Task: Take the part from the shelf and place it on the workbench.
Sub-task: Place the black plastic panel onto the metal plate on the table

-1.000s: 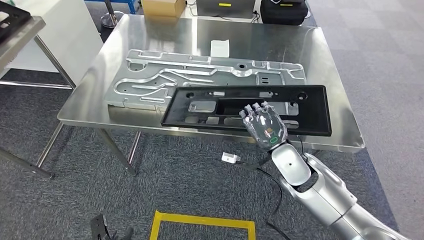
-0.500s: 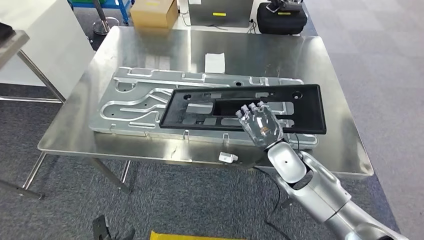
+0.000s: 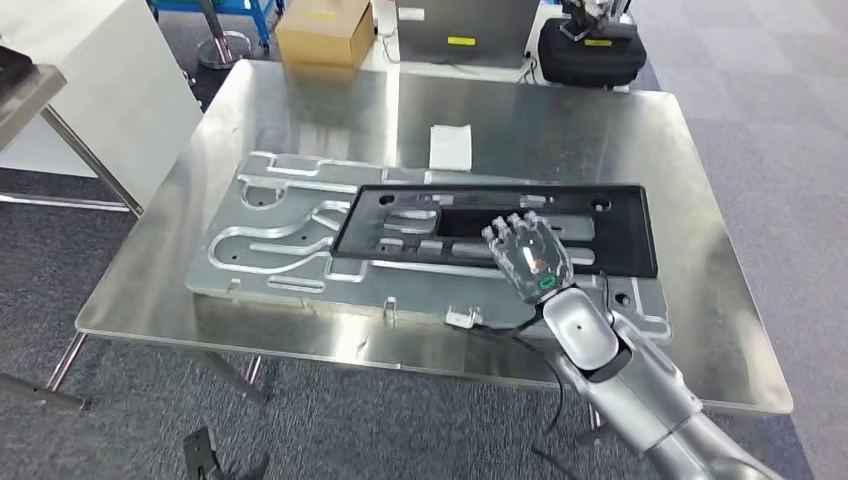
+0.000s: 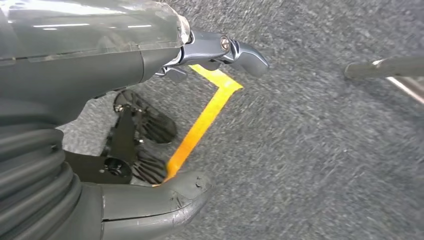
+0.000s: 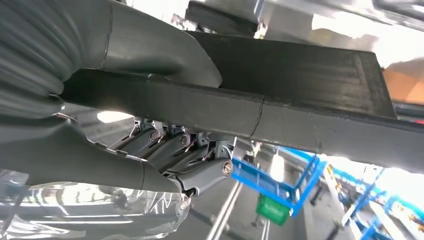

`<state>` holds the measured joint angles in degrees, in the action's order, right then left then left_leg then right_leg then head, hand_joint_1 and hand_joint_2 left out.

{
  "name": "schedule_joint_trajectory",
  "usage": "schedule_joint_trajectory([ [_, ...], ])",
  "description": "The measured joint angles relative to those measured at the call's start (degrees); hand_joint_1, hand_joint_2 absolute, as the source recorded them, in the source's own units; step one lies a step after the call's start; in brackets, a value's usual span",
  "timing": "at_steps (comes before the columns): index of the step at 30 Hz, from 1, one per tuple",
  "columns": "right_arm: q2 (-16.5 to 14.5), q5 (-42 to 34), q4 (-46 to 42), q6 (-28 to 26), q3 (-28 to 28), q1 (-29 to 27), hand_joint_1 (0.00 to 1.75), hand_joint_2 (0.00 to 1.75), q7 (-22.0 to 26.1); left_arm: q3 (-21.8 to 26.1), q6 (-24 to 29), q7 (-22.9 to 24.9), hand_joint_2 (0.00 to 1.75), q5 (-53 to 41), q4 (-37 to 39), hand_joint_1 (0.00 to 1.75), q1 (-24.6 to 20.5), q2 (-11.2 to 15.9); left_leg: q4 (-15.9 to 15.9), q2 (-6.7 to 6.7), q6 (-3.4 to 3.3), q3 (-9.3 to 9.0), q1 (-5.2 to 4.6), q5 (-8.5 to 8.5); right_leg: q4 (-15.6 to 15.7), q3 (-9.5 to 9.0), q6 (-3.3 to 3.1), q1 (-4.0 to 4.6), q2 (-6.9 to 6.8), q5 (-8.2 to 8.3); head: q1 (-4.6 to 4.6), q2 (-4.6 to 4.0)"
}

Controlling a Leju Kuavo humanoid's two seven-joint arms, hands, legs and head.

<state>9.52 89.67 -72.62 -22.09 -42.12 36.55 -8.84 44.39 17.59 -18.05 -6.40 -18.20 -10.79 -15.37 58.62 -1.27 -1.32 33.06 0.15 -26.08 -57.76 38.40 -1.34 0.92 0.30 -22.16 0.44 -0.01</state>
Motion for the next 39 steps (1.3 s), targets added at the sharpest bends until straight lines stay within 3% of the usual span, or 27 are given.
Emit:
schedule_joint_trajectory([
  [2, -0.6, -0.1, 0.5, -0.1, 1.1, -0.2, 1.75, 1.75, 0.5, -0.1, 0.0, 0.0, 1.75, 0.2, 0.0, 0.00, -0.1, 0.0, 0.1, 0.02, 0.55, -0.31, -0.15, -0.27, 0.5, -0.70, -0.24, -0.18, -0.10, 0.16, 0.15, 0.01],
  [4, -1.0, -0.1, 0.8, -0.1, 2.1, -0.3, 1.75, 1.75, 0.6, -0.1, 0.0, 0.0, 1.75, 0.4, 0.0, 0.00, -0.1, 0.1, 2.1, 0.23, 1.08, 0.19, -0.21, -1.57, 1.2, -1.77, -0.50, -0.67, -0.21, 0.12, 0.01, 0.01],
  [7, -1.7, -0.4, 1.4, -0.1, 2.9, -0.4, 1.75, 1.75, 0.8, -0.1, 0.0, 0.0, 1.75, 0.5, 0.0, 0.00, -0.3, 0.2, 11.5, 0.52, 1.89, 4.97, 0.15, -6.04, 1.4, -2.44, -0.83, -0.92, -0.19, -0.20, -0.27, 0.01],
  [9, -2.1, -1.1, 1.9, -0.1, 3.5, -1.1, 0.87, 1.75, 1.3, -0.1, 0.0, 0.0, 1.75, 0.6, 0.0, 0.00, -0.2, 0.3, 15.2, 0.70, 2.40, 7.58, 0.47, -6.76, 1.2, -2.52, -0.79, -1.00, -0.11, -0.53, -0.27, 0.01],
  [11, -2.6, -1.9, 2.8, -0.2, 4.4, -1.8, 0.00, 1.75, 2.1, -0.1, 0.0, 0.1, 1.75, 0.6, 0.0, 0.00, -0.2, 0.5, 11.0, 0.87, 2.76, 6.36, 0.72, -3.39, 0.7, -2.58, -0.47, -1.18, -0.02, -0.97, -0.27, 0.01],
  [12, -2.9, -2.2, 3.3, -0.4, 5.0, -2.0, 0.00, 1.75, 2.4, -0.1, 0.1, 0.2, 1.75, 0.5, 0.0, 0.00, -0.2, 0.6, 7.2, 0.89, 2.87, 4.87, 0.85, -1.30, 0.3, -2.57, -0.21, -1.27, 0.02, -1.24, -0.27, 0.01],
  [13, -3.3, -2.5, 3.9, -0.6, 5.5, -2.2, 0.00, 1.75, 2.7, -0.1, 0.2, 0.3, 1.75, 0.4, 0.0, 0.00, -0.2, 0.7, 3.8, 0.88, 2.79, 3.59, 0.84, -0.27, -0.1, -2.46, 0.06, -1.29, 0.08, -1.46, -0.30, 0.00],
  [15, -3.9, -3.0, 5.0, -1.1, 6.6, -2.6, 0.00, 1.75, 3.2, -0.2, 0.6, 0.6, 1.75, 0.3, 0.0, 0.00, -0.2, 0.9, 0.8, 0.83, 2.05, 2.37, 0.69, 0.46, -0.7, -2.11, 0.67, -1.18, 0.16, -1.77, -0.33, 0.01],
  [17, -4.3, -3.6, 6.1, -1.5, 7.5, -3.2, 0.00, 1.75, 3.5, -0.2, 0.8, 0.8, 0.87, 0.4, 0.0, 0.00, 0.0, 0.9, 0.8, 0.83, 1.00, 2.26, 0.57, 0.93, -0.9, -1.94, 1.28, -1.14, 0.15, -1.91, -0.34, 0.01],
  [19, -4.5, -4.0, 7.0, -1.9, 8.4, -3.7, 0.00, 1.75, 3.7, -0.3, 0.8, 0.9, 0.00, 0.4, 0.0, 0.00, 0.1, 1.0, 0.6, 0.87, 0.26, 2.17, 0.69, 1.37, -2.3, -1.46, 1.88, -1.33, 0.06, -3.14, -0.23, 0.00],
  [22, -4.7, -4.8, 8.4, -2.6, 9.7, -4.3, 0.00, 1.75, 3.9, -0.3, 0.5, 1.0, 0.00, 0.8, 0.0, 0.00, 0.2, 1.1, 0.5, 0.96, -0.28, 2.16, 0.73, 1.51, -11.4, 2.49, 2.66, -1.62, -0.02, -8.22, -0.04, 0.01],
  [24, -4.9, -5.4, 9.5, -3.2, 10.5, -5.3, 0.00, 1.75, 4.2, -0.2, 0.1, 1.1, 0.00, 1.0, 0.0, 0.00, 0.3, 1.2, 0.5, 0.94, -0.34, 2.15, 0.69, 1.47, -16.0, 4.55, 2.85, -1.70, -0.03, -9.57, -0.02, 0.01],
  [25, -5.0, -5.6, 10.1, -3.5, 10.8, -5.8, 0.00, 1.75, 4.4, -0.2, 0.0, 1.2, 0.00, 1.2, 0.0, 0.00, 0.5, 1.3, 0.5, 0.89, -0.35, 2.14, 0.66, 1.46, -15.5, 4.21, 2.76, -1.69, -0.03, -8.74, -0.01, 0.01],
  [26, -5.2, -5.7, 10.5, -3.9, 11.1, -6.1, 0.00, 1.75, 4.6, -0.2, -0.2, 1.3, 0.00, 1.4, 0.0, 0.00, 0.6, 1.4, 0.5, 0.86, -0.33, 2.10, 0.62, 1.45, -12.8, 2.84, 2.53, -1.66, -0.03, -7.14, 0.00, 0.01],
  [27, -5.3, -5.8, 10.9, -4.2, 11.4, -6.2, 0.00, 1.75, 4.7, -0.2, -0.2, 1.4, 0.00, 1.5, 0.0, 0.00, 0.7, 1.4, 0.5, 0.85, -0.29, 2.06, 0.56, 1.43, -8.9, 0.78, 2.15, -1.57, -0.03, -5.32, -0.01, 0.01],
  [29, -5.8, -5.9, 11.5, -4.8, 12.0, -6.1, 0.00, 1.75, 4.8, -0.2, -0.3, 1.5, 0.00, 1.6, 0.0, 0.00, 0.8, 1.5, 0.5, 0.88, 0.04, 2.04, 0.36, 1.36, -2.5, -2.57, 1.42, -1.13, -0.15, -3.32, -0.05, 0.01],
  [31, -6.3, -6.1, 12.0, -5.2, 12.4, -6.1, 0.00, 1.75, 5.0, -0.2, -0.4, 1.6, 0.00, 1.7, 0.0, 0.00, 0.9, 1.7, 0.4, 0.92, 0.66, 2.01, 0.34, 1.35, -0.8, -3.41, 1.03, -0.69, -0.22, -3.28, -0.03, 0.01],
  [34, -7.1, -6.2, 12.6, -5.6, 12.8, -6.2, 0.00, 1.75, 5.4, -0.1, -0.8, 1.9, 0.00, 1.8, -0.1, 0.00, 1.1, 2.1, 1.1, 0.92, 1.58, 2.01, 0.46, 0.58, 0.2, -3.99, 0.28, -1.00, -0.32, -2.77, -0.03, 0.01],
  [36, -7.6, -6.4, 13.0, -6.0, 13.0, -6.4, 0.00, 1.75, 5.5, -0.1, -1.1, 2.0, 0.00, 2.0, -0.2, 0.00, 1.4, 2.4, 5.8, 0.92, 1.96, 3.90, 0.57, -2.39, 0.8, -4.35, -0.18, -1.26, -0.49, -2.44, -0.16, 0.01],
  [38, -7.9, -6.6, 13.4, -6.6, 13.0, -6.7, 0.00, 1.75, 5.8, 0.0, -1.0, 1.8, 0.00, 2.1, -0.2, 0.00, 1.9, 2.5, 13.1, 0.95, 2.31, 6.98, 0.64, -5.89, 0.7, -4.34, -0.38, -1.24, -0.53, -2.37, -0.26, 0.00],
  [39, -8.1, -6.6, 13.6, -6.9, 13.1, -6.9, 0.00, 1.75, 5.9, 0.0, -0.8, 1.6, 0.00, 2.0, -0.2, 0.00, 2.2, 2.7, 15.2, 0.95, 2.45, 7.82, 0.66, -6.56, 0.6, -4.33, -0.39, -1.23, -0.49, -2.34, -0.27, 0.00],
])
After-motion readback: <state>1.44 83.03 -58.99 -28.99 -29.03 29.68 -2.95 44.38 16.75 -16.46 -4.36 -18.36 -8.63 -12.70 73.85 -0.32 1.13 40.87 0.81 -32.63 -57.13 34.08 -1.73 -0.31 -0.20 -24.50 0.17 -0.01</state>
